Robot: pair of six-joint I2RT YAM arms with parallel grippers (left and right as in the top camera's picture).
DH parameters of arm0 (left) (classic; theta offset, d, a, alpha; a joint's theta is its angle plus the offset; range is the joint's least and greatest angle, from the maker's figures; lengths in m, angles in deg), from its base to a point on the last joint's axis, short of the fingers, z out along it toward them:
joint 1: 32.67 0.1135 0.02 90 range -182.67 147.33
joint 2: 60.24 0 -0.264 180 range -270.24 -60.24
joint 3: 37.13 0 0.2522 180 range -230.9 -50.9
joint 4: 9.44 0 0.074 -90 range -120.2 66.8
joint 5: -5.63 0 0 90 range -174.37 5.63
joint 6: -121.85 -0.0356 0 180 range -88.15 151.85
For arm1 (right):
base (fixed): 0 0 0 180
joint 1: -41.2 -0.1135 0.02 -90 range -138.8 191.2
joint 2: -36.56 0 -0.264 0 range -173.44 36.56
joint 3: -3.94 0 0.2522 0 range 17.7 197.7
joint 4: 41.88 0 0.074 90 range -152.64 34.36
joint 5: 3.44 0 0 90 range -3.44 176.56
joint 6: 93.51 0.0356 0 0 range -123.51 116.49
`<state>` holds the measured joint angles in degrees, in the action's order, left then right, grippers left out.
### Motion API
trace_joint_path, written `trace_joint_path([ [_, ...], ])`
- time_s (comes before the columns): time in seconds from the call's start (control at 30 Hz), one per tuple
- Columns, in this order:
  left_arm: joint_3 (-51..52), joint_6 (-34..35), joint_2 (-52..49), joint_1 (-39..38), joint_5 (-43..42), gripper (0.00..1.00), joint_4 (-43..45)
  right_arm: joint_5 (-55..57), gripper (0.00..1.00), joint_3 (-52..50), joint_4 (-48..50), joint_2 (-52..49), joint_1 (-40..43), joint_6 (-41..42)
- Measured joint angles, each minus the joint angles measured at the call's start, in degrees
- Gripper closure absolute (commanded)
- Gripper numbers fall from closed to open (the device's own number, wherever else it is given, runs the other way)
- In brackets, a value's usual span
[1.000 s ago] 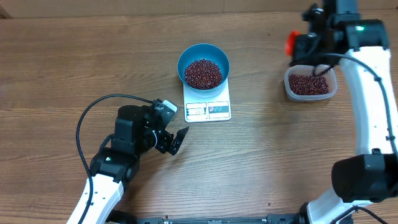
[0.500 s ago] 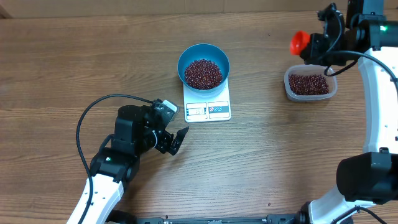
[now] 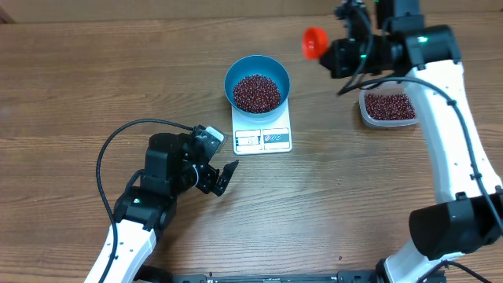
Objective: Scoop item into bowl and weigh 150g on scale
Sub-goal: 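Carry the filled scoop with the right gripper over the teal bowl, then tip the scoop with the right gripper to pour beans into the bowl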
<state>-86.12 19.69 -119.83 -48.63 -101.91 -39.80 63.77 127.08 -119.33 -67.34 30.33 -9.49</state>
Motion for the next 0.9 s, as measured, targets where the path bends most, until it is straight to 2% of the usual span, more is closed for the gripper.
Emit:
trace_joint_path([
  [0.23,0.0,0.0,0.0,0.0,0.0,0.0,0.0,3.67,0.96,0.0,2.05,-1.29,-7.34,-0.04],
  [0.4,0.0,0.0,0.0,0.0,0.0,0.01,0.0,6.58,0.96,0.0,2.01,-6.16,-10.64,-0.02],
  [0.9,0.0,0.0,0.0,0.0,-0.02,0.01,0.0,19.12,0.96,0.0,3.39,-16.2,-15.5,-0.02],
])
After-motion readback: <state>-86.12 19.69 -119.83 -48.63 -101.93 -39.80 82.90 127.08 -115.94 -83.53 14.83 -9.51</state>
